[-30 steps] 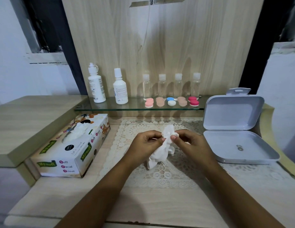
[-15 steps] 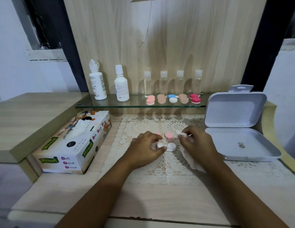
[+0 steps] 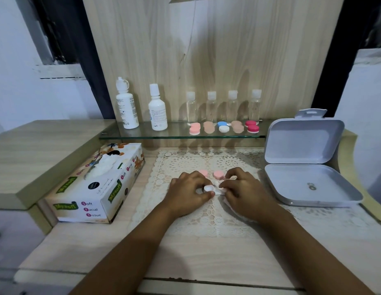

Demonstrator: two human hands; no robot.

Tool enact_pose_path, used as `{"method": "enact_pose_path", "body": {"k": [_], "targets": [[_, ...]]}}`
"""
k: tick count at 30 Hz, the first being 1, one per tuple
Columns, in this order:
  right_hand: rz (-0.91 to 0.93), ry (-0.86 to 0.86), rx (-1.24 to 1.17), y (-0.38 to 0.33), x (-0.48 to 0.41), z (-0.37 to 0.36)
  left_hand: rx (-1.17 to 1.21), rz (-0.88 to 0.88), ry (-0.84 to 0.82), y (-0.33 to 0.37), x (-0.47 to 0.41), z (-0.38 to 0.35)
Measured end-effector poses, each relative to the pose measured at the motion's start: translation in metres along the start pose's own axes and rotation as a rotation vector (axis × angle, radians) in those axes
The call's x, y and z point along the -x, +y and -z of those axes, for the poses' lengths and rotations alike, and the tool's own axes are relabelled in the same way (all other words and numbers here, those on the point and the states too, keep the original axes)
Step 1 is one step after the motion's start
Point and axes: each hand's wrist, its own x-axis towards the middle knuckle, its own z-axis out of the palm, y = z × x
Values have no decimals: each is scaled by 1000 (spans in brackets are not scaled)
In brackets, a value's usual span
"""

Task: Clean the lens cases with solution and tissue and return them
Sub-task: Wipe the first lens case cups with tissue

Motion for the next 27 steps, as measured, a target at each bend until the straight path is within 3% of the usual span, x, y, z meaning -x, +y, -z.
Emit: {"method": "enact_pose_path", "body": {"k": [9,18,27], "targets": [[25,-34,311,-9,6,8,-20,-7,22,2,2,0],[17,-102,98,2,2,8,2,-6,19,-1,-1,-2],[3,-77,264,-4,4,10,14,-10,24,-1,0,-2]]}}
